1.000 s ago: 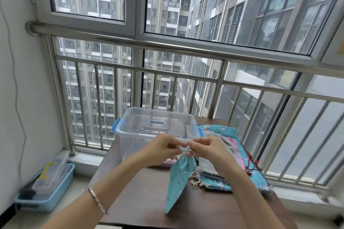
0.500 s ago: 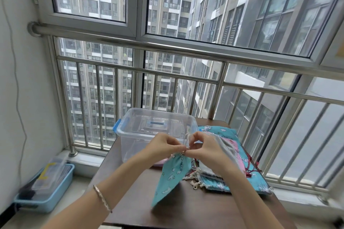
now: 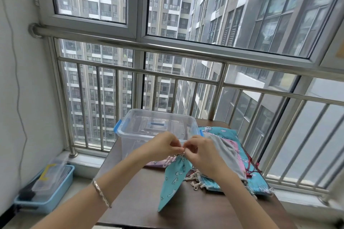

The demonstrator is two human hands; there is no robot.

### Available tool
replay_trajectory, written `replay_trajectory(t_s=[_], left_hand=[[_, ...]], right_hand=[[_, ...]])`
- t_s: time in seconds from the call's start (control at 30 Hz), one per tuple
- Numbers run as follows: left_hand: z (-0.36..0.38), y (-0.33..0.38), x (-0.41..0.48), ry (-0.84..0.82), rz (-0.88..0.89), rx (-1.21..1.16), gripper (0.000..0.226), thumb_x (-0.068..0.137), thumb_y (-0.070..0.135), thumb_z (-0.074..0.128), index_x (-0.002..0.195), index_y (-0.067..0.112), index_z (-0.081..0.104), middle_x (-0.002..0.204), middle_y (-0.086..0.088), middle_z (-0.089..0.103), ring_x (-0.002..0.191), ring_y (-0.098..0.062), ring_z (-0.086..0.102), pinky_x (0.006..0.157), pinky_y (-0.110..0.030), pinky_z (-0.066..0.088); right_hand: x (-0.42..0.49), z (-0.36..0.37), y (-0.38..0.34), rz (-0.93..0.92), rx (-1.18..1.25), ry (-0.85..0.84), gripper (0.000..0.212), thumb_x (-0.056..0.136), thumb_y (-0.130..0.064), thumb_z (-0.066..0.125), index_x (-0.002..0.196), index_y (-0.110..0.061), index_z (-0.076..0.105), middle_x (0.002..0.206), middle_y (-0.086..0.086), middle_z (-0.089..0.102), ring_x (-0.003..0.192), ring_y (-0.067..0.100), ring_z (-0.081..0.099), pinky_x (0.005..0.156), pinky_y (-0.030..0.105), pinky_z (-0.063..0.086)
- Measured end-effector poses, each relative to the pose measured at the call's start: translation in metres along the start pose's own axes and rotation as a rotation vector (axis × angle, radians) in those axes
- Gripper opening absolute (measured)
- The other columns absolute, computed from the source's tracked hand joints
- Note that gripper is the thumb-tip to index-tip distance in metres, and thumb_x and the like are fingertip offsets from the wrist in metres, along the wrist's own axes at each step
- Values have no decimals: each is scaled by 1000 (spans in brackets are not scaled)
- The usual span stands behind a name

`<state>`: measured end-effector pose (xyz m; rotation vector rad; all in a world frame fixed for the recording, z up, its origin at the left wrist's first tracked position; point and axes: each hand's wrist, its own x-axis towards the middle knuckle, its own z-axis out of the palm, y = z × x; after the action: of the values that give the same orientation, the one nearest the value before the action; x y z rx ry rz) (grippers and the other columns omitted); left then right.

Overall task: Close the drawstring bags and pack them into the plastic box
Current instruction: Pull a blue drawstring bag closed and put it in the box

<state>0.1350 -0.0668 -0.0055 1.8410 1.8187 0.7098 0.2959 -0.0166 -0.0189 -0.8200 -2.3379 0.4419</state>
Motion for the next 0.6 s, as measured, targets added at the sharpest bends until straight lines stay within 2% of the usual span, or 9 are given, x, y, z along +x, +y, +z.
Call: replay_trajectory(t_s=[0.1,0.17,0.23,0.3,0.37,0.47,0.6], left_hand=[[0,1,0,25,32,29,22,90,31,65,86,11,70,80,2,70,67,-6,62,55,-16,47],[1,1,0,87,41,-15,18,87,27,69,90,10,70,83,0,72,74,-10,67,61,-20,54],[2,2,-2,127,74,-52,15,87,24,69,95,11,71,82,2,72,74,-6,66,59,-18,53],[4,3,-3,151,108,-49,13,88,23,67,94,13,73,80,7,69,72,-2,64,58,-14,48],[6,2,-3,180,118,-60,12,88,23,67,92,13,74,83,5,71,77,-4,66,63,-16,52],[10,1,-3,217,105,-39,14,90,25,65,90,13,73,85,4,70,80,-8,66,69,-19,53],[11,1,-3,164,75,-42,20,94,27,58,92,12,71,82,5,67,71,-3,60,60,-15,46]], right_hand=[[2,-2,1,95,39,-62,12,86,-13,61,77,-12,68,73,-7,55,65,5,49,59,15,40],[4,-1,6,240,165,-150,18,87,-15,57,74,-6,65,73,0,55,65,12,48,60,20,38],[4,1,10,399,456,-217,17,79,-18,59,67,-6,59,70,3,51,66,15,43,64,27,36],[4,5,15,525,798,-246,15,60,-20,63,66,-10,54,67,3,48,65,14,40,63,27,33],[2,6,17,567,968,-237,19,56,-17,65,68,-11,52,64,1,46,62,11,38,62,26,32],[-2,7,17,522,940,-187,13,65,-20,68,64,-11,59,62,1,49,61,11,41,65,25,35],[-8,7,13,413,726,-12,9,82,-9,71,73,-10,72,60,-4,64,58,5,56,61,20,44]])
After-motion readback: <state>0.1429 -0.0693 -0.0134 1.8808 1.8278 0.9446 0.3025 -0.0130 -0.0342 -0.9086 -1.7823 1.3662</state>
